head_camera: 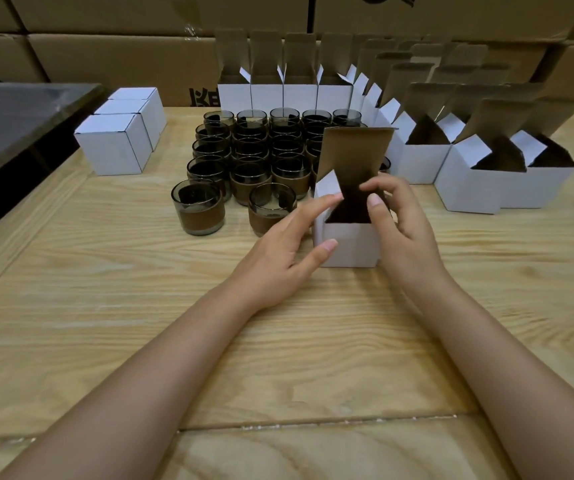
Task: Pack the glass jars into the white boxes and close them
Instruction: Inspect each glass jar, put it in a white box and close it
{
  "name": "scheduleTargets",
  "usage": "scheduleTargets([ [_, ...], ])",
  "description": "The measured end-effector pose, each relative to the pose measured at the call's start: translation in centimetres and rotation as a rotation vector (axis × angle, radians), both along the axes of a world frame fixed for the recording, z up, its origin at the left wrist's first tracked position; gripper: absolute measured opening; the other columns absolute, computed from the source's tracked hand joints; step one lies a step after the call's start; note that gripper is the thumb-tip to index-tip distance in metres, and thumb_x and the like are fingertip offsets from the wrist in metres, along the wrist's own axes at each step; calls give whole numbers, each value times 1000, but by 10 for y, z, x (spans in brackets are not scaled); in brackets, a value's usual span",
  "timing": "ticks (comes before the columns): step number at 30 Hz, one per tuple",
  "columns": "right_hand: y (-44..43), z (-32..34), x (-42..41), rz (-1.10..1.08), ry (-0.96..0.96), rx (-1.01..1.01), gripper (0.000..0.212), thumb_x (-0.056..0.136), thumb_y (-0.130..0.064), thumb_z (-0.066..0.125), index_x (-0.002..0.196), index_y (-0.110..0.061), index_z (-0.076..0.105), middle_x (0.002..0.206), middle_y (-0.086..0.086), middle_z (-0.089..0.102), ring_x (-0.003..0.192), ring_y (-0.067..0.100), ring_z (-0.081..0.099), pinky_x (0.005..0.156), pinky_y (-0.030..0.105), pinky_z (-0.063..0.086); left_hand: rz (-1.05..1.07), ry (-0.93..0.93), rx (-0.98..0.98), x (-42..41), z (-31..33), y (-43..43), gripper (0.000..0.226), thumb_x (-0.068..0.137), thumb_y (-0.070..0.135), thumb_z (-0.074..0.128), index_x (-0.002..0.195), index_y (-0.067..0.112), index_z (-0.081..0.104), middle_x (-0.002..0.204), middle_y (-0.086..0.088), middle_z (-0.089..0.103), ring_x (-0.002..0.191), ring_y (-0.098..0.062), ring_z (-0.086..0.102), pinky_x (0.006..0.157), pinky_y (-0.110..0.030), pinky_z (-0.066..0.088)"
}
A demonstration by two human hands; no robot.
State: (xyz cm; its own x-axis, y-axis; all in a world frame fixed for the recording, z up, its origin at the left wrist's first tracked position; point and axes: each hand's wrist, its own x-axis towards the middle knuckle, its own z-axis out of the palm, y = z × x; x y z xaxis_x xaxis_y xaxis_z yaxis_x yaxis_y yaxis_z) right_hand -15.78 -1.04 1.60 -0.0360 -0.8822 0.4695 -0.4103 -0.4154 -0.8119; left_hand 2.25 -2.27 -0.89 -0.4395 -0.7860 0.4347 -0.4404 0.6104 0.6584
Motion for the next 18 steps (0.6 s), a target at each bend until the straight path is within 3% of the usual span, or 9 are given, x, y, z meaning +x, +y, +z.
scheduleTargets([
  [3, -3, 3, -3, -49, -28, -30, 17, 94, -29, 39, 91, -37, 53, 93, -20, 54, 90, -4, 51, 78, 15, 39, 16, 9, 30, 1, -2, 1, 52, 91, 58, 39, 134, 68, 13, 123, 31, 46, 112, 6, 50, 88, -15, 41],
  [5, -5, 4, -8, -49, -46, -4, 22, 91, -26, 37, 90, -37, 57, 96, -14, 56, 93, -1, 51, 79, 19, 40, 9, 13, 47, 0, -2, 1, 56, 91, 57, 39, 135, 70, 8, 140, 15, 44, 123, -9, 51, 94, -33, 47],
  [6, -6, 5, -11, -28, -65, 23, 27, 87, -24, 36, 92, -36, 59, 101, -9, 57, 95, 0, 51, 80, 20, 41, 2, 14, 51, 0, -1, 2, 57, 92, 56, 39, 135, 71, 5, 144, 15, 39, 125, -9, 50, 97, -37, 47],
  [8, -5, 9, -17, 45, -128, 89, 39, 77, -19, 35, 98, -37, 63, 110, -2, 55, 96, -2, 52, 76, 18, 45, -7, 21, 54, -1, 1, 2, 57, 92, 54, 36, 134, 73, 2, 140, 27, 34, 120, 7, 48, 98, -28, 42],
  [10, -5, 12, -23, 105, -168, 140, 52, 67, -15, 37, 103, -40, 64, 113, 2, 53, 102, 3, 52, 79, 25, 50, -1, 25, 65, 0, 0, 2, 55, 93, 50, 34, 134, 73, 4, 131, 30, 47, 103, 16, 52, 88, -18, 39],
  [11, -6, 13, -26, 119, -172, 162, 57, 63, -15, 38, 105, -41, 65, 114, 8, 52, 108, 12, 52, 85, 34, 51, 8, 19, 67, 1, -1, 2, 55, 94, 48, 33, 135, 72, 6, 114, 22, 59, 95, 13, 54, 80, -17, 38],
  [13, -7, 13, -30, 136, -179, 198, 67, 56, -13, 39, 113, -39, 64, 116, 15, 50, 116, 28, 48, 96, 46, 45, 15, -4, 72, 2, -2, 2, 53, 93, 48, 31, 135, 71, 9, 85, 17, 58, 90, 15, 55, 71, -17, 37],
  [16, -9, 10, -32, 223, -333, 235, 76, 52, -9, 38, 123, -27, 60, 115, 9, 53, 108, 25, 54, 90, 38, 44, -10, 6, 65, 1, -2, 3, 50, 95, 49, 31, 136, 66, 9, 107, -1, 58, 109, 6, 39, 69, -15, 35],
  [18, -12, 7, -33, 261, -436, 279, 78, 52, -7, 36, 127, -21, 56, 115, 6, 55, 98, 18, 58, 82, 29, 46, -1, 47, 70, 1, -2, 3, 50, 94, 51, 34, 137, 56, 10, 106, -9, 61, 102, 0, 55, 70, -18, 41],
])
